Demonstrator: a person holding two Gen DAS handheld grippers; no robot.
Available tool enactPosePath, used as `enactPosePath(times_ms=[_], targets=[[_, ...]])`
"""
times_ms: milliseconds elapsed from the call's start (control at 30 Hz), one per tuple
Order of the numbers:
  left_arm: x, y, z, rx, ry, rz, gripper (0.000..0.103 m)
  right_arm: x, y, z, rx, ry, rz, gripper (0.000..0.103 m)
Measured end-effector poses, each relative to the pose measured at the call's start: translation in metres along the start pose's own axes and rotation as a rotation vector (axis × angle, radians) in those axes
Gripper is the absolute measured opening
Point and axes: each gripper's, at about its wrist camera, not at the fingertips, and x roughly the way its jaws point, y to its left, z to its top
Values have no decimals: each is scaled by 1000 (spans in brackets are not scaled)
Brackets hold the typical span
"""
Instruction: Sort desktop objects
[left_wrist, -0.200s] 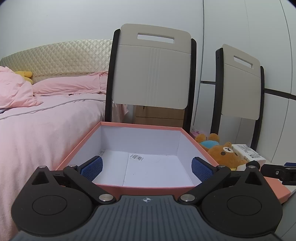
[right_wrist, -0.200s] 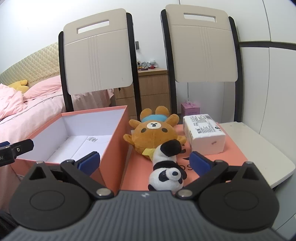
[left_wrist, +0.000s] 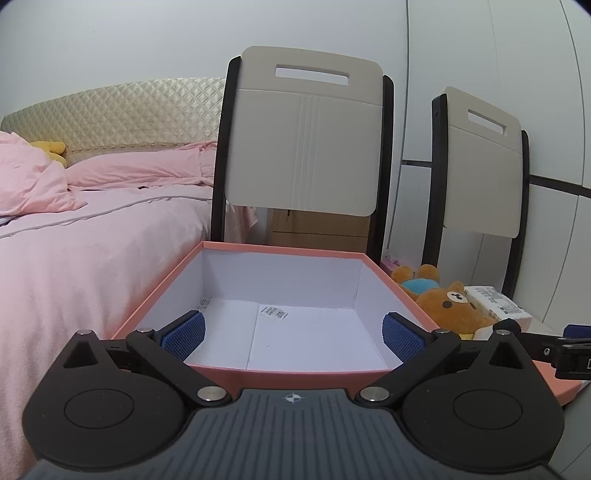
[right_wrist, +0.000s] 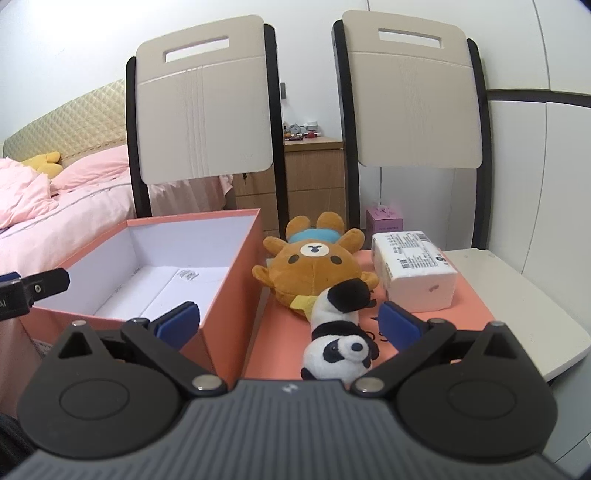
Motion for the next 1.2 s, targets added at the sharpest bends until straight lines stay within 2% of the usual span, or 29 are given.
enactPosePath(times_ms=[133,300,400,500,733,900,1133,1200], targets=[[-10,11,2,-22,-38,-15,103,-4,0,4,7,3,-19,103],[-9,1,-4,4,-36,0,103,2,2,0,0,-4,-10,103],[-9,0,-5,10,-30,8,103,-4,-7,0,59,-73,-18,103],[-8,1,-6,10,-28,16,103,-2,-12,1,90,-76,-15,103],[-11,-3,-4,22,-52,11,103,2,-2,-4,14,-73,-26,103],[-10,-3,-5,22,-69,24,103,0,5,-5,-53,-113,-59,103],[-12,-6,-7,30,-97,8,103,-2,6,-7,-64,-186,-82,103],[-12,-6,-7,26,-98,5,103,-1,7,-6,-72,-183,-93,103]])
